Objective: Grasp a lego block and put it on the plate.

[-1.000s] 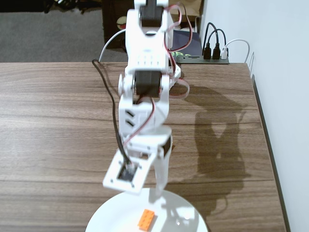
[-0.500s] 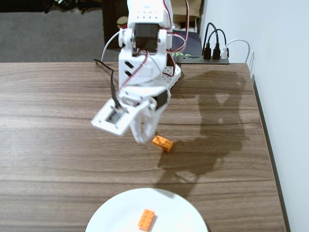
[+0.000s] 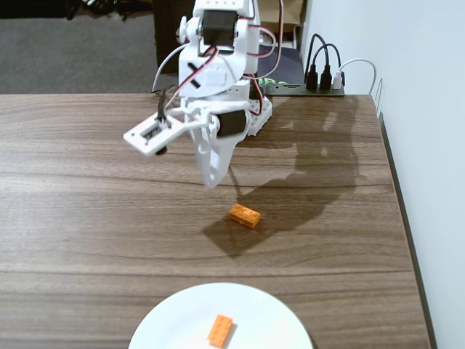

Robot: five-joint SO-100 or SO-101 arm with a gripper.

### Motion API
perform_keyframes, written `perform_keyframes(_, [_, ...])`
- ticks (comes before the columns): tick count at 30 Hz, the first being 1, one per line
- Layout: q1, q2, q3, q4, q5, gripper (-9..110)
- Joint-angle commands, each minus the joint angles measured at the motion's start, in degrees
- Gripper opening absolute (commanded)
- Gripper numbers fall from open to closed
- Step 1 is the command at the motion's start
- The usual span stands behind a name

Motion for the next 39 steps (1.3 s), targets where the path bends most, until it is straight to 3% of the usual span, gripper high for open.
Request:
perform_keyframes(1, [1.4,5.5,2.6,-1.1,6.2,1])
perform_keyframes(10, [0.9,20.5,14.7,-2.4,22.0,0])
perform_keyframes(39, [-4.4,49.4,27.4,11.2,33.3,0])
